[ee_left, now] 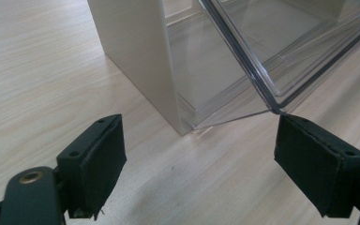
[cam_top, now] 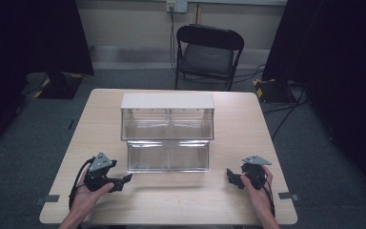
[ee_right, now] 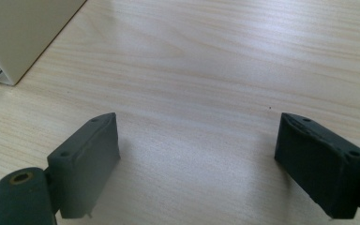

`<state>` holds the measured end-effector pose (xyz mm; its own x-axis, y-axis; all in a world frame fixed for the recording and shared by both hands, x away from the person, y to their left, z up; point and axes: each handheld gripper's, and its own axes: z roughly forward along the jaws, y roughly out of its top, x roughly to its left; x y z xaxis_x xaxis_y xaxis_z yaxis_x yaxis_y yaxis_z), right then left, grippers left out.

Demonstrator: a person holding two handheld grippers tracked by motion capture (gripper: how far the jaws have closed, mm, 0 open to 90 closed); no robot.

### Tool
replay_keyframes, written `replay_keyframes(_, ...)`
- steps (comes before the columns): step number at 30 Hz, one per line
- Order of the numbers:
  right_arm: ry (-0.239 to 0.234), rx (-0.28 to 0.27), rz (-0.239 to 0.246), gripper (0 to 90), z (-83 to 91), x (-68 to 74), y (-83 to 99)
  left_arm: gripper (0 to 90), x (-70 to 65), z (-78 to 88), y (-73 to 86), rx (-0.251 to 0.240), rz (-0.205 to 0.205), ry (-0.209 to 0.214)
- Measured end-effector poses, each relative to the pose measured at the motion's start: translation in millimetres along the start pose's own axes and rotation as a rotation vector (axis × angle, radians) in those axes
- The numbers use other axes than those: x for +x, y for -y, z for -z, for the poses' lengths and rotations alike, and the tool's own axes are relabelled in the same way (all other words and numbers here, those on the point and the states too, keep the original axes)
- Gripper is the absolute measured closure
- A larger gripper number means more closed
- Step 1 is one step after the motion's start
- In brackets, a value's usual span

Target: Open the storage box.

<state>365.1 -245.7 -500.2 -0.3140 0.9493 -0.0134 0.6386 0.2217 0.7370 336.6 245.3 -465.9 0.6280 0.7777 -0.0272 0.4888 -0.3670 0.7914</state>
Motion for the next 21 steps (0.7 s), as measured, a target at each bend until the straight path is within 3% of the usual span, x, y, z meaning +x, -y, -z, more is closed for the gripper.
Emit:
replay_keyframes(9,0.0,0.0,0.0,13.3,0.0,0.0,0.0,16.7,-1.3,-6.2,-4.5,-0.009,-0.01,-0.007)
replay_keyframes(12,0.0,0.0,0.0,13.3,0.0,0.0,0.0,15.6,-1.2,-6.9,-4.7,-0.033,0.018,0.029)
replay_keyframes(21,0.0,0.0,0.0,13.3,0.0,0.0,0.0,15.5,-3.1,-5.9,-5.4,-0.056,0.027,0.055)
